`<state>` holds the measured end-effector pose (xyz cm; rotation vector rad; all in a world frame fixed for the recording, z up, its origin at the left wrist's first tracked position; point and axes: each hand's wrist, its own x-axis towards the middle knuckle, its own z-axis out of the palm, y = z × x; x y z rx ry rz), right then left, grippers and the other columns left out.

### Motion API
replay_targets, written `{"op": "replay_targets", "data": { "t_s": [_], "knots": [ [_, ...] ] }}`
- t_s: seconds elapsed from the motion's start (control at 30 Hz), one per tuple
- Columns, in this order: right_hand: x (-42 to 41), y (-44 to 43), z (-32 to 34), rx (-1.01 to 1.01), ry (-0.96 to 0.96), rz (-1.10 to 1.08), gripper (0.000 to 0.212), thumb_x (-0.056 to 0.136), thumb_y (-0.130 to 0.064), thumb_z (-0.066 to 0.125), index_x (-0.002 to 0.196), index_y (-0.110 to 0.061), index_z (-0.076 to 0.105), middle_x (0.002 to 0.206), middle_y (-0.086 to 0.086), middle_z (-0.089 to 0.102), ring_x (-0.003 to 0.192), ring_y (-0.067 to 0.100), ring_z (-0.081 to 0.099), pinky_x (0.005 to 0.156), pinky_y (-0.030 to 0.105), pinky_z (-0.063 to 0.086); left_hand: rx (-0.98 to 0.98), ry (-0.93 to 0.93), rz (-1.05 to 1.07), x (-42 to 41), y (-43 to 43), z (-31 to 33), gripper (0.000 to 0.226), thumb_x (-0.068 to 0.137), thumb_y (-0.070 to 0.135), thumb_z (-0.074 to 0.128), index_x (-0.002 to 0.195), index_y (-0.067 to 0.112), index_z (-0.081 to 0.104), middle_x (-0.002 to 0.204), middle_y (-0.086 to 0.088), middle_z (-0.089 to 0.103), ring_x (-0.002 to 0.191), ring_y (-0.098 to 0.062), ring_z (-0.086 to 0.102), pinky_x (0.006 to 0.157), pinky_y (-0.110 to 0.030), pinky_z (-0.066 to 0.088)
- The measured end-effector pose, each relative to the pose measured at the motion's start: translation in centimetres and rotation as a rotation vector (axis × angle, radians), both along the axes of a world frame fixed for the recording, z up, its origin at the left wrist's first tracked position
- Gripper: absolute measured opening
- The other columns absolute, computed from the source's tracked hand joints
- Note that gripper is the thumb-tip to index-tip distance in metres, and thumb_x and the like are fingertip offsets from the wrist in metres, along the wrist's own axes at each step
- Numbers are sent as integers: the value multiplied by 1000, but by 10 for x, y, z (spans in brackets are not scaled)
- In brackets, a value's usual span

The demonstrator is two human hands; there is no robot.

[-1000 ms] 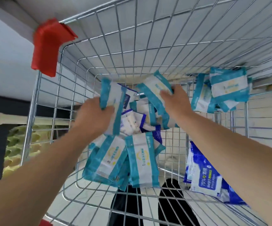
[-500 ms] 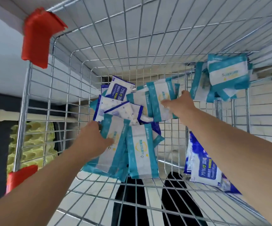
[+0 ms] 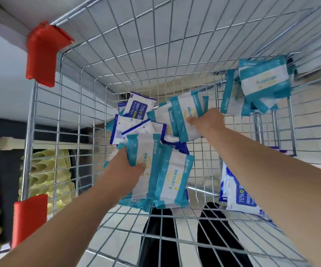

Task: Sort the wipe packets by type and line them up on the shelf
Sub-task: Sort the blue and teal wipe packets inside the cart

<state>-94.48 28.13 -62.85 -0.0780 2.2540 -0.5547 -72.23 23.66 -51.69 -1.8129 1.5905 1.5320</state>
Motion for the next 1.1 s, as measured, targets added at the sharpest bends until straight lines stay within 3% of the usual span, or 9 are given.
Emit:
{"op": "replay_targets", "data": {
  "t_s": [0.2, 0.33, 0.53, 0.63, 0.67, 0.77, 0.87, 1.0, 1.1],
  "knots": [
    [0, 2, -12, -54, -84, -25, 63, 74, -39, 78, 120, -3, 55, 118, 15, 60, 109, 29, 57, 92, 42, 51, 33, -1, 25, -6, 5, -9, 31, 90, 14, 60, 119, 23, 53, 108, 2, 67, 96, -20, 64, 80, -36, 50],
    [-6, 4, -11, -11, -130, -7, 74, 70, -46, 79, 125, -5, 53, 123, 14, 56, 99, 25, 62, 77, 33, 54, 62, 5, 86, -6, 5, -9, 30, 89, 10, 61, 116, 22, 55, 109, 0, 68, 98, -23, 64, 89, -43, 50],
    [0, 2, 12, -275, -123, -72, 53, 71, -18, 82, 114, -4, 52, 101, 5, 63, 87, 20, 63, 66, 30, 54, 112, 56, 175, -8, 5, -2, 24, 89, 6, 61, 107, 22, 59, 105, -5, 70, 96, -28, 66, 92, -49, 51],
    [5, 11, 51, -445, -119, -218, 48, 77, -8, 76, 110, -11, 41, 89, -2, 54, 74, 11, 57, 50, 16, 45, 150, 111, 202, -9, 4, 2, 25, 88, 2, 61, 109, 17, 60, 105, -8, 72, 96, -30, 68, 91, -48, 52],
    [8, 19, 60, -483, -172, -262, 46, 78, -7, 74, 111, -11, 42, 93, -1, 57, 76, 11, 59, 54, 17, 49, 163, 124, 183, -8, 4, 2, 27, 88, 2, 61, 111, 15, 60, 105, -8, 72, 96, -29, 68, 90, -47, 52],
    [21, 61, 73, -414, -379, -260, 22, 83, -10, 68, 105, -12, 64, 103, 10, 69, 93, 24, 66, 81, 39, 56, 212, 100, 76, -6, 10, 0, 32, 89, 5, 62, 119, 14, 57, 109, -5, 70, 98, -25, 67, 91, -42, 52],
    [49, 102, 73, -253, -605, -223, 12, 87, -9, 65, 95, -17, 66, 91, 2, 68, 82, 16, 62, 70, 28, 47, 223, 31, -42, -4, 18, -7, 32, 89, 15, 64, 119, 18, 53, 110, -3, 68, 101, -25, 64, 96, -47, 49],
    [84, 115, 61, -160, -693, -157, 18, 83, -8, 67, 96, -20, 66, 103, 4, 71, 100, 23, 63, 97, 41, 46, 238, 13, -53, -6, 23, -16, 34, 90, 15, 63, 121, 17, 50, 112, -4, 66, 102, -25, 63, 97, -45, 47],
    [87, 111, 60, -189, -683, -162, 22, 83, -3, 64, 98, -19, 65, 99, 4, 70, 96, 21, 63, 86, 33, 49, 234, 29, -54, -6, 22, -16, 37, 90, 14, 62, 125, 17, 49, 112, -4, 67, 102, -24, 63, 97, -42, 46]
  ]
}}
